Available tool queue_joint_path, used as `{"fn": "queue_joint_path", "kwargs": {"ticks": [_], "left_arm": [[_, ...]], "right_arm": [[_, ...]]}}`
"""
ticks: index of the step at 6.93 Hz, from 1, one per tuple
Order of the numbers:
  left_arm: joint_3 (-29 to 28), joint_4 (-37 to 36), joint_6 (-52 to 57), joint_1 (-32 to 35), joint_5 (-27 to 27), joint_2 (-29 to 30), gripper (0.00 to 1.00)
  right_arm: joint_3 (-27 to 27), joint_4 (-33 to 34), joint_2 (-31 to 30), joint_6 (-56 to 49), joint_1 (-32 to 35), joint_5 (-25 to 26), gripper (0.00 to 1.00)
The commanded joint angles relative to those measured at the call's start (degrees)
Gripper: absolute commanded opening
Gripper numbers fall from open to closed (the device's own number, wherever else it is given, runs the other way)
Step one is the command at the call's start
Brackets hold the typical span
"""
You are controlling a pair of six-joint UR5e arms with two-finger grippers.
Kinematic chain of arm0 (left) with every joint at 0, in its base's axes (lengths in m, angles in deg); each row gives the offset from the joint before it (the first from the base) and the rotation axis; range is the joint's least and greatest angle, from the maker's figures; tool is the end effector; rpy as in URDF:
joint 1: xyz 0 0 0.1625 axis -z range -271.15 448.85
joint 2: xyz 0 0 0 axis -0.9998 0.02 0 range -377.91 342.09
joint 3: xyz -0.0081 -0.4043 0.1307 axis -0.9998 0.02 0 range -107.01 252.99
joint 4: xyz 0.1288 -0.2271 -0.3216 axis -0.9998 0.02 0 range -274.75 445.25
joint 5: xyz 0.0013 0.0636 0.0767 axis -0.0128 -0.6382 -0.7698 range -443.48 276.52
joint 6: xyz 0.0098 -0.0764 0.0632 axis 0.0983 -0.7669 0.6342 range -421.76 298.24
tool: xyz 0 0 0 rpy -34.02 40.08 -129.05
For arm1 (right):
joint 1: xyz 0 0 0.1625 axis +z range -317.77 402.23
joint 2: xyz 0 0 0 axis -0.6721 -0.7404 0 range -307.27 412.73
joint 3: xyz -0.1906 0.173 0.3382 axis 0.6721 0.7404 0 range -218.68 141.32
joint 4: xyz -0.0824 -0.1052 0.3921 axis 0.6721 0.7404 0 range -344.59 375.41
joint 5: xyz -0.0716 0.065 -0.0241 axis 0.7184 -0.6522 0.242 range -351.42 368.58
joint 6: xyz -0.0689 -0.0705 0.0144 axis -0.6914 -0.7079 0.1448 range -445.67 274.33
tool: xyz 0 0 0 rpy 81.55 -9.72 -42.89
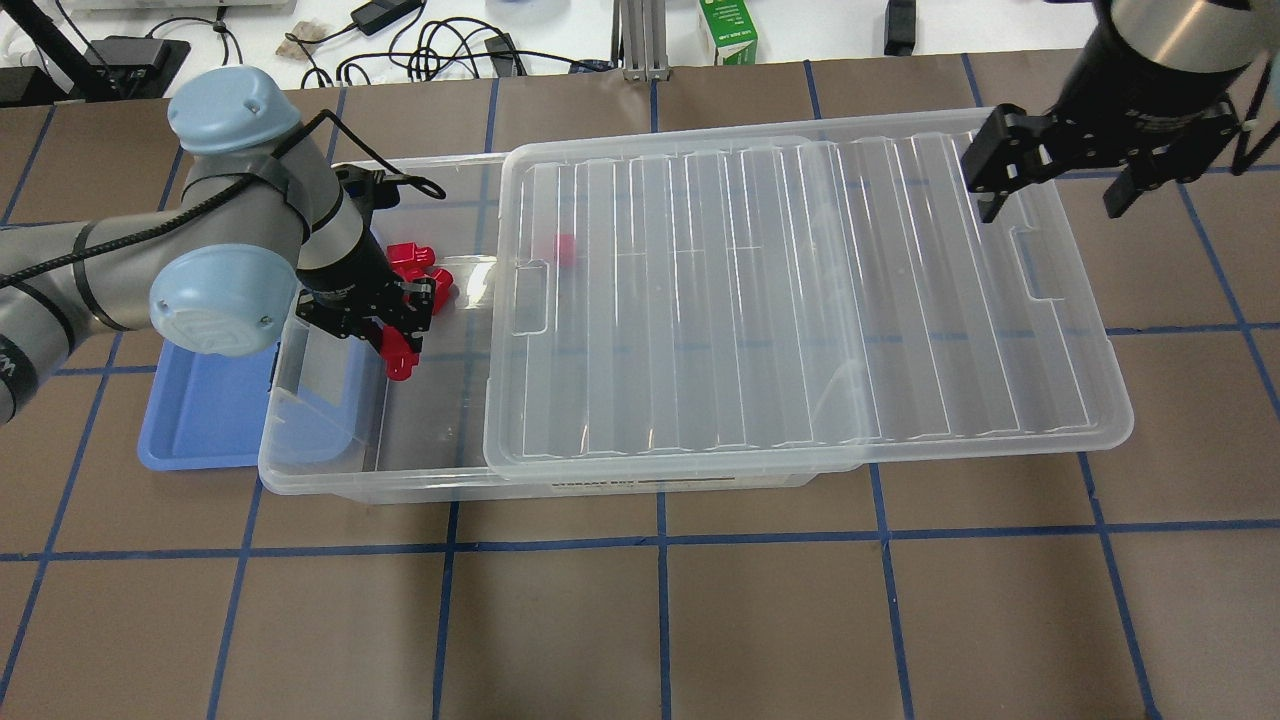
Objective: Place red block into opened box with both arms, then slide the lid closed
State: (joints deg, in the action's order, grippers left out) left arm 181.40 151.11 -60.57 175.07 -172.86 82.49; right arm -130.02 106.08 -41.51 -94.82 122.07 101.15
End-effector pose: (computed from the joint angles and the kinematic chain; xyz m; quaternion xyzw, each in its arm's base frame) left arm -0.1003 -0.5194 0.2841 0.0228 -0.9989 -0.0404 0.0071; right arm 0.0446 -0.4814 0.5131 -0.0095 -0.9992 0.0269 0.0273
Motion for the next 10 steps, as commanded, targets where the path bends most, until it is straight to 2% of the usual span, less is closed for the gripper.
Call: {"fn": "queue_joint_path", "kwargs": {"ticks": [1,2,3,4,5,6,7,9,10], "left_arm": [[2.6,-3.7,-0.2,0.2,0.0,1.0,0.00],[3.4,-4.0,-0.2,0.2,0.0,1.9,0.00],[4.1,-4.5,-0.3,0.3,-0.1,2.6,0.00],[4.5,-4.6,-0.3,0.2,-0.2,2.8,0.11],[4.5,-4.7,-0.3,0.2,-0.2,3.0,0.30],[4.5,-4.7,-0.4,0.2,-0.3,3.5,0.70],[3.7,-4.9,-1.5,0.0,-0.3,3.0,0.97],[0.4,-2.1,-1.8,0.4,-0.4,0.2,1.00],[-3.8,4.0,-1.9,0.5,-0.3,-1.3,1.00]], "right_arm": [[-0.6,0.2,0.4,-12.7,-13.2,-0.6,1.00],[-1.0,0.7,1.6,-18.3,-15.8,-0.7,1.00],[-1.5,2.3,2.1,-19.0,-15.7,-1.2,1.00],[-3.6,6.7,6.0,-19.4,-15.9,-1.1,1.00],[-7.9,10.7,8.4,-19.6,-16.6,-0.5,1.00],[-11.4,13.5,8.4,-19.4,-16.8,-0.4,1.00],[-13.3,15.8,8.8,-19.4,-16.8,-0.5,1.00],[-14.1,16.3,8.7,-19.3,-16.8,-0.4,1.00],[-14.1,16.2,8.3,-18.7,-16.7,-0.7,1.00]]}}
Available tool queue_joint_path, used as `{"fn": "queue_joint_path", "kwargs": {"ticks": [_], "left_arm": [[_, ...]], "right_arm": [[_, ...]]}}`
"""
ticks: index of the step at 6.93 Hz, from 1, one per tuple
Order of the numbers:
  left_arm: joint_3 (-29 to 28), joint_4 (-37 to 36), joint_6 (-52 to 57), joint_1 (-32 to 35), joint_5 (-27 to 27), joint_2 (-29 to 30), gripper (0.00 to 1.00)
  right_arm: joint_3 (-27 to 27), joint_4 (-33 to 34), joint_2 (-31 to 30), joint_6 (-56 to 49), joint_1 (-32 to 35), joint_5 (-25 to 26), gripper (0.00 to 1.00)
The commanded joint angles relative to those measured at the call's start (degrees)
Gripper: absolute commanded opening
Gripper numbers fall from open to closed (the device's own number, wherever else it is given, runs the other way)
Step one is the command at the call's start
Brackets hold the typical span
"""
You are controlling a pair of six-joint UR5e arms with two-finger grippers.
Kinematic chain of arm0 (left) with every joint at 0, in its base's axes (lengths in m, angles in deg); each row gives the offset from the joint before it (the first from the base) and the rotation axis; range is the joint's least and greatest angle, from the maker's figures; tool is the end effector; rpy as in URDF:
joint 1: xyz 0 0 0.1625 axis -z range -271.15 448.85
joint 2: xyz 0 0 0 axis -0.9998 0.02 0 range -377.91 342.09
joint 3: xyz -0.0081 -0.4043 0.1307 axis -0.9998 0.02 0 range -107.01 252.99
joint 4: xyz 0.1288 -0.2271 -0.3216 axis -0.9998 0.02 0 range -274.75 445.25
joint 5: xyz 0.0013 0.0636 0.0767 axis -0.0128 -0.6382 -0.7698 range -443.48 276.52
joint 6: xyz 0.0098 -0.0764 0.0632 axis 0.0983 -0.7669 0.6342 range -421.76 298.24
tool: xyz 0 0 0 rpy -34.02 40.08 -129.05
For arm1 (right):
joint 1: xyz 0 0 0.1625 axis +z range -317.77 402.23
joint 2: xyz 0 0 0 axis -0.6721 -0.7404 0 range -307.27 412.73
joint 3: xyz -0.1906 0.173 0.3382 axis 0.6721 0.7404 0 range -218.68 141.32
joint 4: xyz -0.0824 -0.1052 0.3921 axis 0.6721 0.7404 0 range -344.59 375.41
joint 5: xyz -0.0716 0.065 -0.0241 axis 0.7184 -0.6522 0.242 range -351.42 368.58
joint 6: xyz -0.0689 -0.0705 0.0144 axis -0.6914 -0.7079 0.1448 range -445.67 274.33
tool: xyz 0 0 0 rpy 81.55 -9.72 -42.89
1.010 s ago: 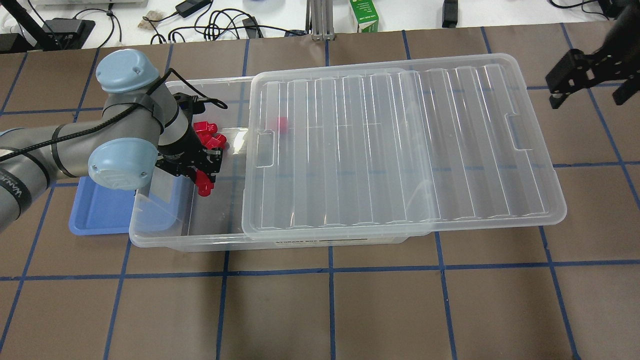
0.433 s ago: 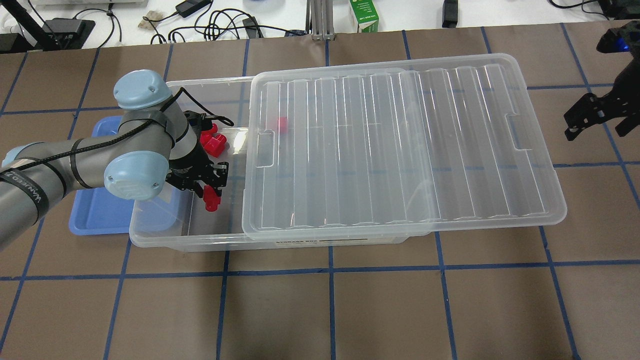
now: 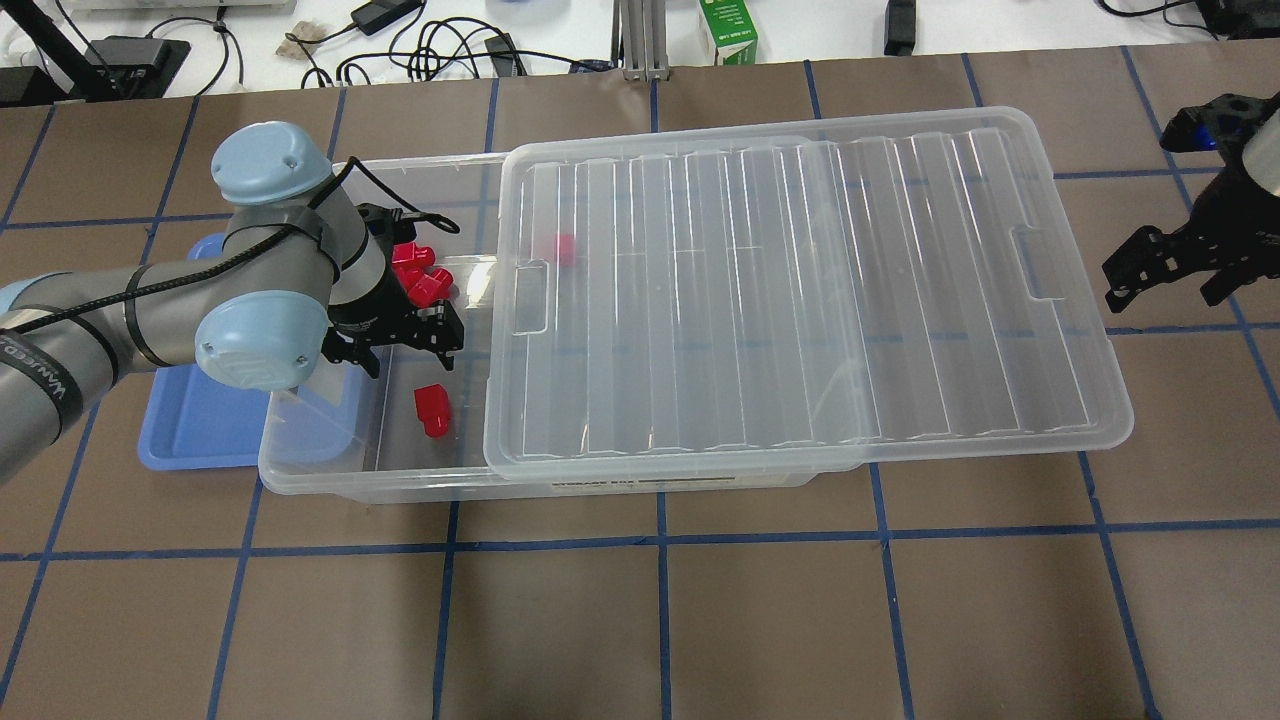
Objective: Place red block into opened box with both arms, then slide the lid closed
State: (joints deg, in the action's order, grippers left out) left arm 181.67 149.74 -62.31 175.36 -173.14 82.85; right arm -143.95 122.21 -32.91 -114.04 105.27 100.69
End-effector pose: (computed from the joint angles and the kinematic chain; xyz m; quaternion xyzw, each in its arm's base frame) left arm -0.1024 -0.5207 0.2810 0.0353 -0.9988 -0.0342 0.0038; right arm -0.1096 -0.5012 0.3502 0.0127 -0.9994 -0.0305 0.0048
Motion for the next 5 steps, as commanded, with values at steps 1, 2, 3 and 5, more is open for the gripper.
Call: {"fn": "queue_joint_path", "kwargs": {"ticks": [1,2,3,5], "left_arm": [[-9.2,12.5,-0.6,0.6,0.1,-3.6,1.00],[-14.1,18.6,-2.6,3.4,-0.2,-5.3,1.00],[-19.8,24.0,-2.7,5.4,-0.9,-6.3,1.00],[-26.0,29.7,-1.8,5.8,-0.7,-6.9,1.00]], "right_arm": [[-0.3,0.1,0.0,1.4,0.5,-0.9,1.00],[-0.4,-0.1,-0.1,2.6,0.8,-0.9,1.00],[-0.5,-0.1,0.0,4.6,2.1,-1.0,1.00],[-1.9,0.1,-0.4,8.8,5.5,-3.0,1.00]]}}
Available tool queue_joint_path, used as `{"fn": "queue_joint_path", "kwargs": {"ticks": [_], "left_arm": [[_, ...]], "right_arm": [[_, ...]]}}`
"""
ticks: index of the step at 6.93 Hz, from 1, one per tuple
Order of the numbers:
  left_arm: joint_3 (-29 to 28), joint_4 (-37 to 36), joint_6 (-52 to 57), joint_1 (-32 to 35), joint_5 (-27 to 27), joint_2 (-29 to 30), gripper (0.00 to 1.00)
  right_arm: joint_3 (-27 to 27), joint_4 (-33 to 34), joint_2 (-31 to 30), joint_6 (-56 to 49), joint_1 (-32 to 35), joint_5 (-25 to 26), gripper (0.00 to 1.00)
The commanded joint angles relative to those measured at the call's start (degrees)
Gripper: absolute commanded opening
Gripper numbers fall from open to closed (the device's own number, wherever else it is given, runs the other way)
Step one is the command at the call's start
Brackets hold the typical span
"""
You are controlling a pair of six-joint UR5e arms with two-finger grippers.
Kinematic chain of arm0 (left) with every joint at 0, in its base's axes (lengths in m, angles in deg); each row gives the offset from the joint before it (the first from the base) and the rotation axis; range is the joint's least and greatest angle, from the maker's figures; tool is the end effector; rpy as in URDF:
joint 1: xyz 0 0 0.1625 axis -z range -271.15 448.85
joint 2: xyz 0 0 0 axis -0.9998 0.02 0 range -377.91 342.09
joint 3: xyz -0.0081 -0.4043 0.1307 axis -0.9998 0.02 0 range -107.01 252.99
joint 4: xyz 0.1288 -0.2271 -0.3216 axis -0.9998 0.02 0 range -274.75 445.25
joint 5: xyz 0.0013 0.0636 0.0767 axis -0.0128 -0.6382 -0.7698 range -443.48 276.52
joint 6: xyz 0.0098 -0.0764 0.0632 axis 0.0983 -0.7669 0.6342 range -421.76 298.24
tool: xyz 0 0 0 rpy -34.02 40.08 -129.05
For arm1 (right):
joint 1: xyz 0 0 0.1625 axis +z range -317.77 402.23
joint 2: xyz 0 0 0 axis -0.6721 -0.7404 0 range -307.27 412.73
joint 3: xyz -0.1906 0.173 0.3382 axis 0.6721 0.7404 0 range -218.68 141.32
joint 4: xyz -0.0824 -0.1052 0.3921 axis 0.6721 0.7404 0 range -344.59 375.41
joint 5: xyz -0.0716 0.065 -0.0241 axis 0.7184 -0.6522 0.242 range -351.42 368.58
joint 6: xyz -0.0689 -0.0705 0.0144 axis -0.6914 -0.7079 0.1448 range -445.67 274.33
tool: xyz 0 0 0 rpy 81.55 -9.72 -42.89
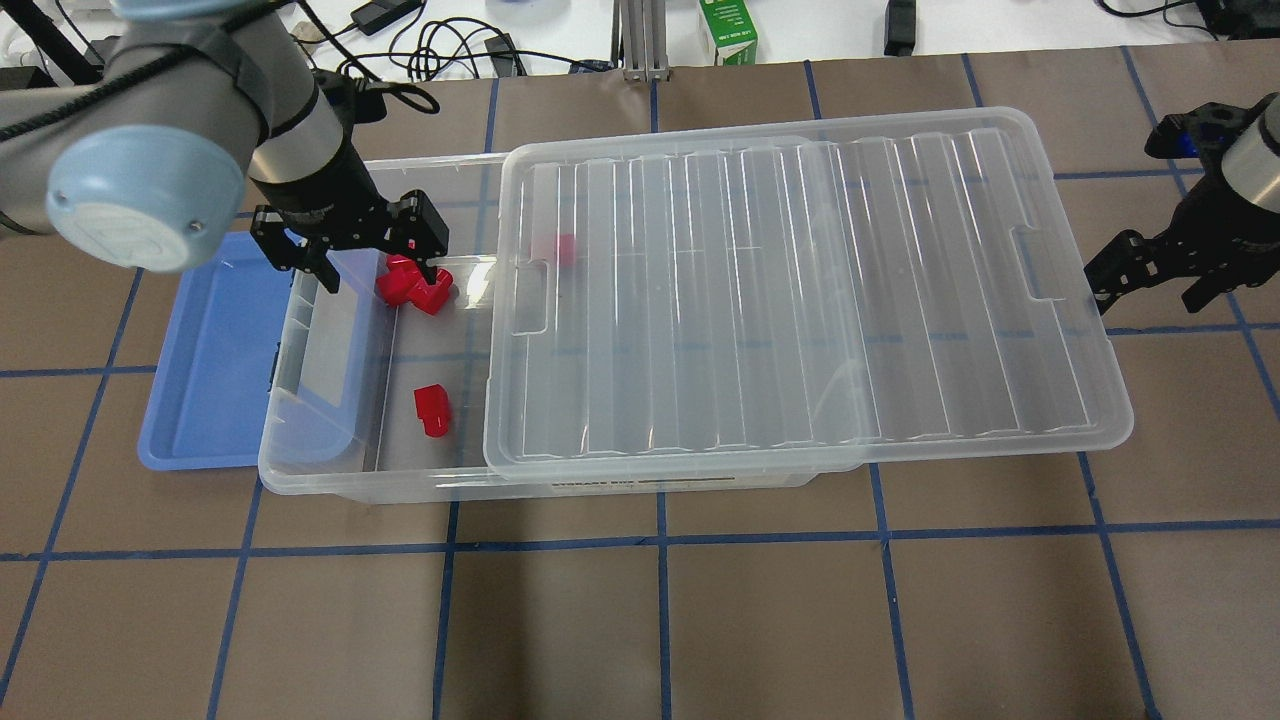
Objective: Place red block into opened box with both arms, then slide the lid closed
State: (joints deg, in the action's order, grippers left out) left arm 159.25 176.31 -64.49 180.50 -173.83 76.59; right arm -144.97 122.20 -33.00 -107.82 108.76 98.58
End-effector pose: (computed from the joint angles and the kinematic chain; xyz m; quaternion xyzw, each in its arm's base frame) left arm -0.1476 -0.5179 0.4782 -0.0094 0.9998 0.0157 0.0037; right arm -0.0737 -0.5042 0.3427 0.0115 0.9994 0.0304 0.0128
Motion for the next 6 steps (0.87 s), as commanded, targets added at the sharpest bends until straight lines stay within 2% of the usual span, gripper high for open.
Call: {"fn": "queue_joint_path", "kwargs": {"ticks": [1,3,4,6], "left_arm": [[-3.8,4.3,4.9,0.6,0.2,-1.9,1.00],[-4.2,4.1,6.1,0.0,-0.1,-2.0,1.00],[-3.6,4.0,6.1,0.0,0.0,-1.8,1.00],[-3.8,4.3,6.0,0.1,-0.3,-2.3,1.00]], "right_arm": [[-1.0,0.1,-0.6,7.2,4.1,-1.0,1.00],[-0.4,0.6,-0.7,15.0,11.3,-0.8,1.00],[-0.3,1.1,-0.6,15.5,14.8,-0.8,1.00],[-0.2,1.1,-0.6,15.6,16.8,-0.9,1.00]]}}
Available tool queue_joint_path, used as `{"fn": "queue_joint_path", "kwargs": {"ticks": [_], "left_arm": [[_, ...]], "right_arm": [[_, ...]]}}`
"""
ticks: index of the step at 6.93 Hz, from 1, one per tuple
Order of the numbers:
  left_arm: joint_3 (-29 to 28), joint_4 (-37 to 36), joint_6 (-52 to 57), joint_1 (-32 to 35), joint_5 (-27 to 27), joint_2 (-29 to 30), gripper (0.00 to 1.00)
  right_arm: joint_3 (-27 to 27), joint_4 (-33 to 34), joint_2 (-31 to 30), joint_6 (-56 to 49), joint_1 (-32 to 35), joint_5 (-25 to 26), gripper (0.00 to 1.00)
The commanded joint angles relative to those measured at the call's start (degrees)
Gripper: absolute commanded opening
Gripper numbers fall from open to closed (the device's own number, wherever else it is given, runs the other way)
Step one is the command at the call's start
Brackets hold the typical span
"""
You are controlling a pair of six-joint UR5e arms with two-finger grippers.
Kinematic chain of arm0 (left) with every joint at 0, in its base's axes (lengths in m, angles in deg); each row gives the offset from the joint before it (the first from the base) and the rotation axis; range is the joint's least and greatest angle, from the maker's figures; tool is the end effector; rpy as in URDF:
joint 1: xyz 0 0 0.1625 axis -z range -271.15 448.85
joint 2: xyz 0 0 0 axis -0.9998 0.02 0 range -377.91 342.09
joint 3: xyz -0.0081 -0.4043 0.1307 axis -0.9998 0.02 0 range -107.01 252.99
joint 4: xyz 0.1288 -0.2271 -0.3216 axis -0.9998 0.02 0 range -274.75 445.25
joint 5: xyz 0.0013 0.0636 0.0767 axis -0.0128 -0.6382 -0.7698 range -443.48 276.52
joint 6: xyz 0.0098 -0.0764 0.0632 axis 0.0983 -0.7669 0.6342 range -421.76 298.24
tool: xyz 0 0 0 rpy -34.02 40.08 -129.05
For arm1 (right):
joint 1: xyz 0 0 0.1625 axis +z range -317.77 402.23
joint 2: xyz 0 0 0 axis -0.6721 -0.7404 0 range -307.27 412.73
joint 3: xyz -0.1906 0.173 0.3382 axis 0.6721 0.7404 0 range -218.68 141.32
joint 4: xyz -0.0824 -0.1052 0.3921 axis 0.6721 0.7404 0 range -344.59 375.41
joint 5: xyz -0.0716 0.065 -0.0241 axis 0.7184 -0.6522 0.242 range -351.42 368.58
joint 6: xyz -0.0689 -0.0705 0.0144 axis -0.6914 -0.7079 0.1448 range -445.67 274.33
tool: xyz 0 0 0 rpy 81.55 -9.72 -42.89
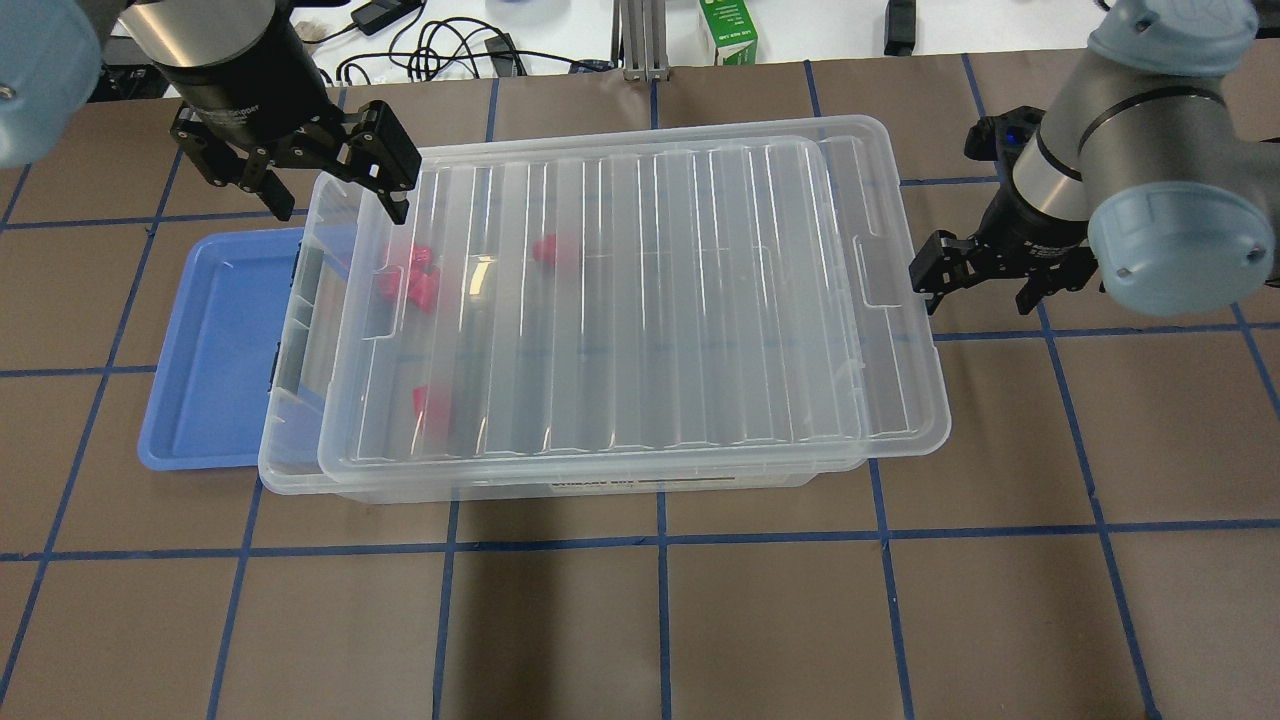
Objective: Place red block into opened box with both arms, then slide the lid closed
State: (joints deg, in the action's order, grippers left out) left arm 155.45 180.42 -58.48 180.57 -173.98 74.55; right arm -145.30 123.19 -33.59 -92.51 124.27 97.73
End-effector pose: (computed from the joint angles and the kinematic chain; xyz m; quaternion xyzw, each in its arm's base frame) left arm -0.1476 -0.5042 0.5221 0.0436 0.9990 0.0008 0.0044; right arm 0.0655 -0.5043 0.3467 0.0100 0.9997 0.0209 0.0102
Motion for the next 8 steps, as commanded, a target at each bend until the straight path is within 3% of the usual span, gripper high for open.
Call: {"fn": "queue_joint_path", "kwargs": {"ticks": [1,4,5,7,8], "left_arm": [[0.0,0.2,0.0,0.0,-0.2,-0.3,1.00],[0.0,0.3,0.1,0.0,0.1,-0.1,1.00],[0.0,0.0,0.0,0.0,0.1,-0.1,1.00],[-0.4,0.0,0.1,-0.1,0.0,-0.2,1.00],[-0.4,0.1,0.1,-0.1,0.0,-0.3,1.00]], "right_arm": [[0.2,0.1,-0.1,0.2,1.7,-1.5,1.00],[1.6,0.1,-0.1,0.1,2.0,-2.2,1.00],[6.6,-1.2,-0.1,0.1,2.0,-1.8,1.00],[18.3,-14.5,-1.6,3.4,3.5,-1.8,1.00],[23.2,-18.7,-1.6,8.4,7.7,0.2,1.00]]}}
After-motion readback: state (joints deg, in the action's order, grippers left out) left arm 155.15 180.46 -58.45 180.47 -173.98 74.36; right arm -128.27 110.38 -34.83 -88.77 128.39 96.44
